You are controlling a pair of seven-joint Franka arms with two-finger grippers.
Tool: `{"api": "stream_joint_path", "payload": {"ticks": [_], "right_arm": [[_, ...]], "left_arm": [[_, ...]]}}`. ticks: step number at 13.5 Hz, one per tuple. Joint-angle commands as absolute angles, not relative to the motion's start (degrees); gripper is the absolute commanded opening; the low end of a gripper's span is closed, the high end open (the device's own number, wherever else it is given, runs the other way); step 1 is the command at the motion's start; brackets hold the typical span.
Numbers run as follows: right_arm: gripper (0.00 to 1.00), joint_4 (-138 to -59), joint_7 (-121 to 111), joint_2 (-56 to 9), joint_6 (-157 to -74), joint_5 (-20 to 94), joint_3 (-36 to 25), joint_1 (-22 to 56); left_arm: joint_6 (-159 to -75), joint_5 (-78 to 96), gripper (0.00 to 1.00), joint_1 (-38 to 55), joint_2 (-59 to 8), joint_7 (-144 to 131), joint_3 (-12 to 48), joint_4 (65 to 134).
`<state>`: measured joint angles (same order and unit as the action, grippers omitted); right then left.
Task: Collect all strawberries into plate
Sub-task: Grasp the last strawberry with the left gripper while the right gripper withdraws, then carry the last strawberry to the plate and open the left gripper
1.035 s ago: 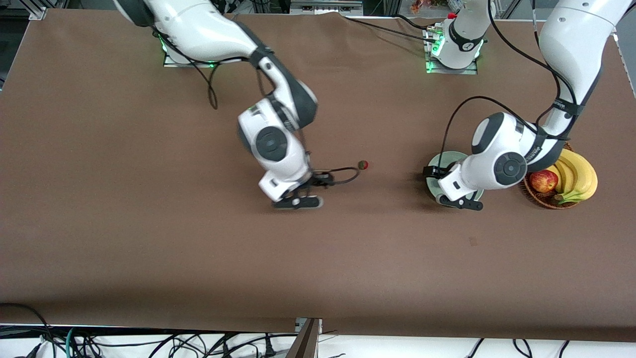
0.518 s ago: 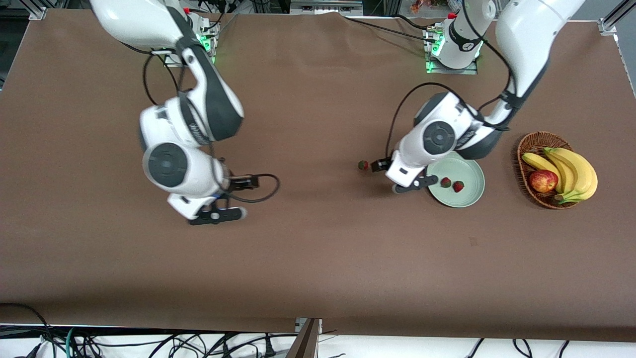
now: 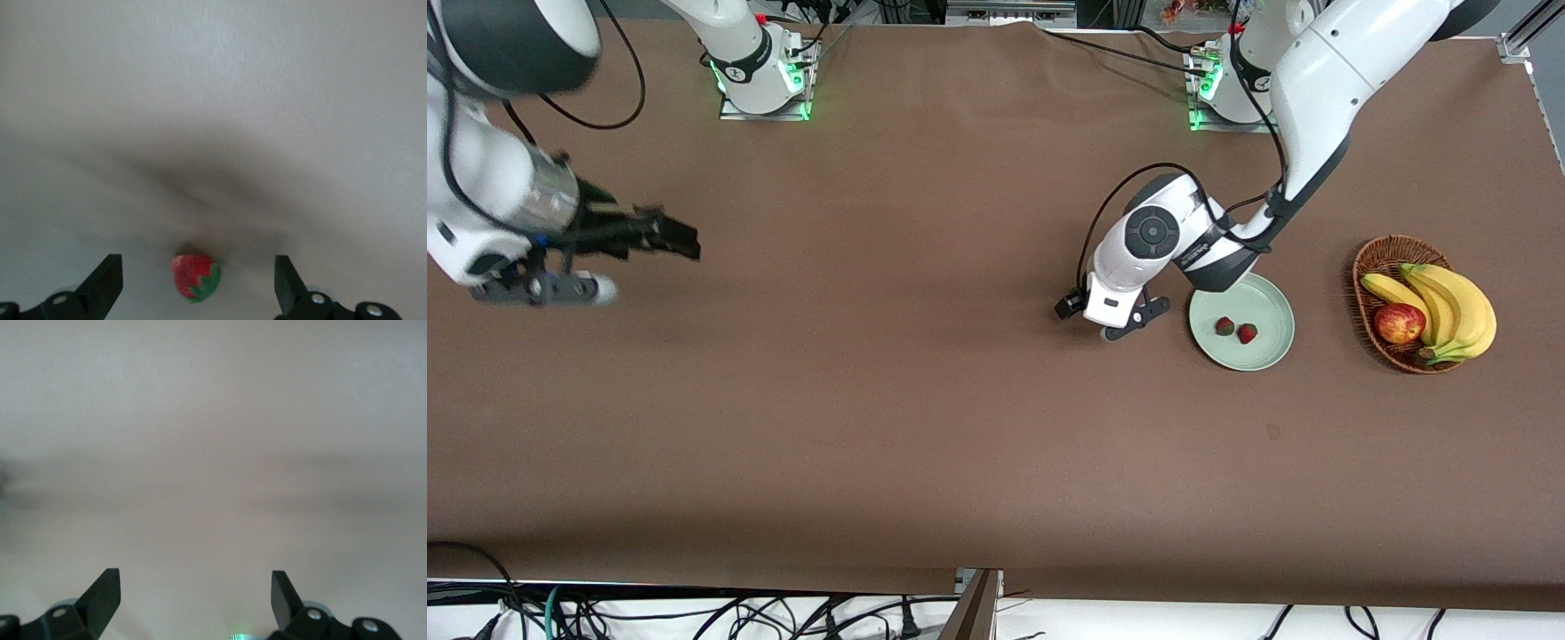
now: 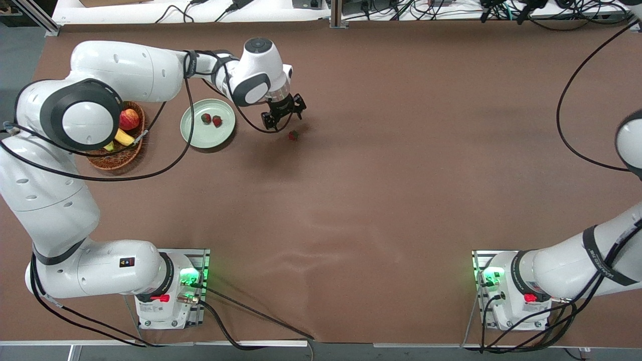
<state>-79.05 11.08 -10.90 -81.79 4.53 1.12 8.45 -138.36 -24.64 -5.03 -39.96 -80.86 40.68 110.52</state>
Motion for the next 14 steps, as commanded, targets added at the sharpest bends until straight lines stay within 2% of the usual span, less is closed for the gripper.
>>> {"api": "stream_joint_path", "payload": {"ticks": [1,2,4,8,9,10,14], "right_arm": [[1.00,-84.8,11.3,-3.4,-81.1,3.2,3.1,4.1],[1.00,-85.2,11.3,-2.0,-81.2,2.9,3.1,2.9],[1.00,-86.6,11.3,0.0,-80.4,2.6,3.1,1.2],[1.00,-87.7,7.6,1.7,-78.1,-1.0,6.4,-0.3],[1.00,-87.7,7.5,1.1,-78.2,-0.9,6.7,-0.6],[1.00,-87.3,7.3,0.0,-78.1,-0.9,6.6,-0.5],[1.00,-85.8,7.1,-1.5,-78.5,-1.0,6.2,-0.6]], "left_arm": [[-139.9,-29.3,1.00,-3.3,-40.6,-86.5,40.1,111.1],[-140.0,-29.6,0.99,-3.3,-40.7,-86.6,40.1,111.4],[-139.9,-29.6,0.65,-3.3,-40.6,-86.5,40.1,111.8],[-139.7,-29.7,0.24,-3.3,-40.6,-86.5,39.6,112.0],[-139.4,-29.7,0.18,-3.3,-40.4,-86.3,39.6,111.9],[-138.1,-29.7,0.17,-3.9,-39.9,-85.9,39.6,111.7],[-120.5,-29.7,0.18,-4.4,-37.9,-78.0,39.9,106.5]]}}
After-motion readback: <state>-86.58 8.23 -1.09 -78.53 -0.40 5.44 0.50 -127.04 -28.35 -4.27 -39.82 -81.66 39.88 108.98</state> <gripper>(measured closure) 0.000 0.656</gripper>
